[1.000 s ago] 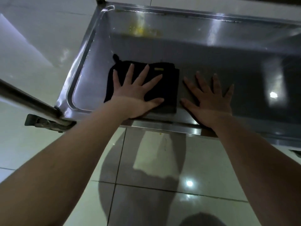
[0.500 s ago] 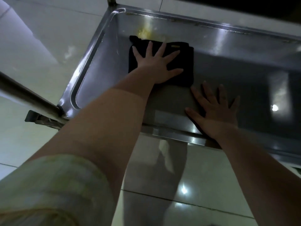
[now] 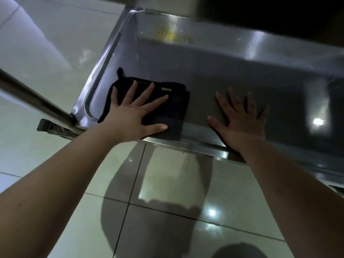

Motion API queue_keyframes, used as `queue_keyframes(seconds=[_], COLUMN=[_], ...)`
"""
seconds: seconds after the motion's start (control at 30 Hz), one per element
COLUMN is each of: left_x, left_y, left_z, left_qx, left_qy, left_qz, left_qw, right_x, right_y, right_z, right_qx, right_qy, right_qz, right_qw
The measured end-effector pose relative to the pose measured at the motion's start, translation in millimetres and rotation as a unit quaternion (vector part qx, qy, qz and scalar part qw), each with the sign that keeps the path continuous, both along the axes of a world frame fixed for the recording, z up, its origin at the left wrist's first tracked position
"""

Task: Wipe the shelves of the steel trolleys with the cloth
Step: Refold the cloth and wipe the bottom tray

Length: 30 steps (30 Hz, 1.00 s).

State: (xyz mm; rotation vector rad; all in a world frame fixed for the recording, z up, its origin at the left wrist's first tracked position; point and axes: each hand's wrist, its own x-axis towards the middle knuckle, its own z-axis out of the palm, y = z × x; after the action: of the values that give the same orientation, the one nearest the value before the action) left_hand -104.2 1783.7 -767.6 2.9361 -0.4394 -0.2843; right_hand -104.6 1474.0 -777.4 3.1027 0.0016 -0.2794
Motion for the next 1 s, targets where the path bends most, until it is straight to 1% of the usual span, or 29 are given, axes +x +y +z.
queue_keyframes(seconds=[0.1,0.2,0.23,0.33,0.4,0.5,0.6,0.7,0.8,0.9,1.0], left_x=[-9,-11,-12,-9,1,32,77,124,150,143,102], left_y=[8,2,1,5,7,13,13,5,-4,-6,6], left_z=[0,2,1,0,-1,-3,-3,0,1,4,7], left_qx=[0.017,0.014,0.012,0.006,0.008,0.031,0.025,0.019,0.029,0.041,0.035], left_qy=[-0.002,-0.009,-0.01,-0.011,-0.012,-0.018,-0.034,-0.003,0.01,0.019,0.027], left_qz=[0.036,0.033,0.032,0.029,0.025,0.037,0.038,0.053,0.07,0.064,0.052], left_qw=[0.999,0.999,0.999,0.999,1.0,0.999,0.998,0.998,0.997,0.997,0.998], right_x=[4,28,35,42,37,38,40,40,42,42,41], right_y=[14,45,57,80,78,76,78,78,77,77,75], right_z=[8,19,20,8,-1,-8,-9,-9,-8,-7,-6], right_qx=[-0.012,0.011,0.024,0.054,0.044,0.036,0.021,0.011,0.014,0.027,0.028], right_qy=[0.017,-0.042,-0.047,-0.018,-0.03,-0.046,-0.046,-0.042,-0.044,-0.04,-0.046], right_qz=[-0.02,0.013,0.019,-0.006,-0.015,-0.004,-0.003,0.001,-0.001,-0.009,-0.007], right_qw=[1.0,0.999,0.998,0.998,0.998,0.998,0.999,0.999,0.999,0.999,0.999])
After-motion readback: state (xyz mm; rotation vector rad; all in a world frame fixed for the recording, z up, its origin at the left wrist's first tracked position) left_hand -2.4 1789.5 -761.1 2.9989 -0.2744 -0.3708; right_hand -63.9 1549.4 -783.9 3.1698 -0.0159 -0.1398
